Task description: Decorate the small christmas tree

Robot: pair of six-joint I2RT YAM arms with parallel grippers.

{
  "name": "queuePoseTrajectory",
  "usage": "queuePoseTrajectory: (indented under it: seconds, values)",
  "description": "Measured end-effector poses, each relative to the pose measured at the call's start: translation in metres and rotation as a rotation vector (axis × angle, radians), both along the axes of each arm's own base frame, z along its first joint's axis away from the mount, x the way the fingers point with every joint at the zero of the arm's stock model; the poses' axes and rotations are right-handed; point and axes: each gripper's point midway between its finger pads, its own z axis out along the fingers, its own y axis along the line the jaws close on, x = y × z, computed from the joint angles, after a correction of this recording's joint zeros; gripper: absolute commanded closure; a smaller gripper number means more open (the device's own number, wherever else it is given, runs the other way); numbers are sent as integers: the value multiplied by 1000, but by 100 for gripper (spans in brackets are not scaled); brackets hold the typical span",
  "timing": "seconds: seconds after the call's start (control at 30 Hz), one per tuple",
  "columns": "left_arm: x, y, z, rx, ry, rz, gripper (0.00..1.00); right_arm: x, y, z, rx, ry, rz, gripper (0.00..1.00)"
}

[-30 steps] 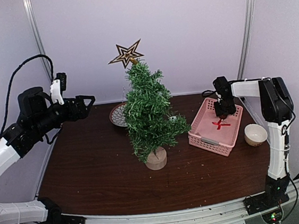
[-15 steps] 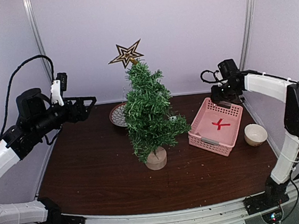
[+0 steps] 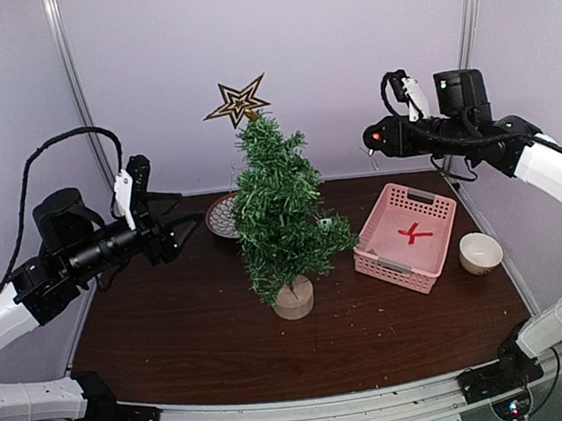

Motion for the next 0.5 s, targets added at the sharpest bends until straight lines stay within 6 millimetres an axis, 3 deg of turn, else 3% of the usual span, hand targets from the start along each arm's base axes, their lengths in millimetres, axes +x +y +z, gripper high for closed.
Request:
queuePoseTrajectory:
  seconds: [0.2, 0.5]
  values:
    - [-39, -36, -7, 74, -151, -163, 40, -46, 29, 40, 116, -75, 128, 65]
    - [-53, -70, -14, 120, -243, -240, 50, -91, 79, 51, 206, -76, 300, 65]
